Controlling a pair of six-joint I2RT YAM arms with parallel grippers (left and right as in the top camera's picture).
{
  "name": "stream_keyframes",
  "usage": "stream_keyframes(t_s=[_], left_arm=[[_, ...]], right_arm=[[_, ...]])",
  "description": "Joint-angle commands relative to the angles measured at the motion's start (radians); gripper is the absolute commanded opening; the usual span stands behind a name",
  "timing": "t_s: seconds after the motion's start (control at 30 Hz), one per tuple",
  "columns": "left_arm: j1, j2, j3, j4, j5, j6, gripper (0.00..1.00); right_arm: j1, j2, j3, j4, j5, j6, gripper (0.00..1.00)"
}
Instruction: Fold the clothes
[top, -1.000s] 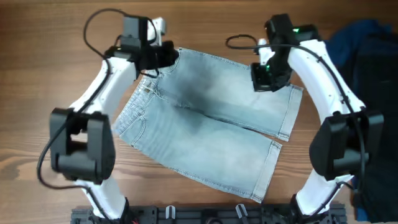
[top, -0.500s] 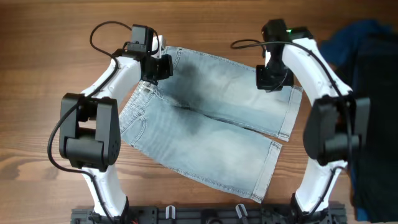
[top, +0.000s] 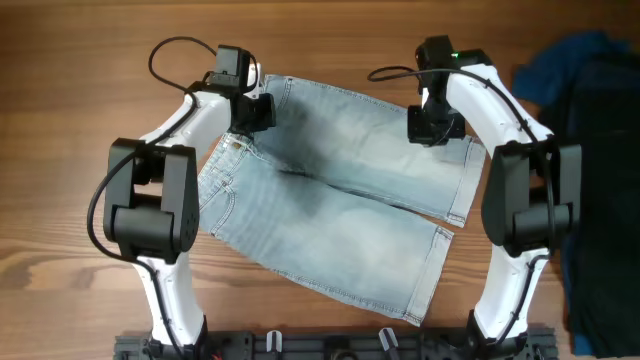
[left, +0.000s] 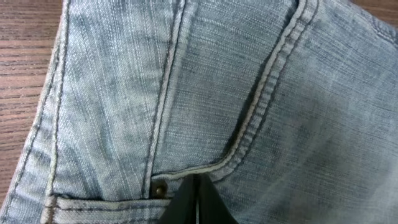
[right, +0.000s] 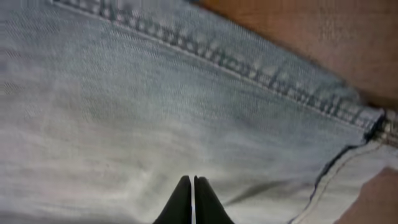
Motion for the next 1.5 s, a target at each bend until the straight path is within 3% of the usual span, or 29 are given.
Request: stream_keyframes(t_s=[0.0, 0.07, 0.4, 0.5, 0.8, 0.97, 1.13, 1.27, 1.37, 1.47], left_arm=[[0.003, 0.060, 0.001, 0.009, -0.136, 0.021, 0.04], [0.010, 0.060, 0.001, 0.010, -0.192, 0.022, 0.04], [0.082, 0.060, 0.001, -0.013, -0.196, 0.017, 0.05], [0.124, 0.060, 0.001, -0.018, -0.219, -0.052, 0.05], [0.218, 0.060, 0.001, -0.021, -0.210, -0.195, 0.05], [0.218, 0.060, 0.001, 0.026, -0.134, -0.197, 0.10], [0.218, 0.060, 0.001, 0.085, -0.135, -0.196, 0.15], [0.218, 0.036, 0.087, 0.103, -0.134, -0.196, 0.23], [0.218, -0.019, 0.224, 0.029, -0.095, -0.196, 0.27], [0.218, -0.068, 0.333, -0.100, -0.088, -0.196, 0.29]], right_arm=[[-0.002, 0.024, -0.010, 0.037, 0.022, 0.018, 0.04], [-0.002, 0.031, -0.010, 0.068, 0.032, 0.019, 0.04], [-0.002, 0.150, -0.009, 0.116, 0.036, 0.022, 0.04], [-0.002, 0.160, -0.009, 0.193, 0.036, 0.022, 0.04], [-0.002, 0.164, -0.009, 0.465, -0.132, -0.007, 0.04], [-0.001, 0.164, -0.008, 0.710, -0.269, -0.008, 0.04], [-0.001, 0.163, 0.004, 0.937, -0.285, -0.012, 0.08], [-0.002, 0.111, 0.078, 0.920, -0.285, -0.012, 0.12], [-0.001, 0.000, 0.113, 0.763, -0.285, -0.010, 0.15], [-0.001, -0.106, 0.119, 0.492, -0.285, -0.011, 0.15]])
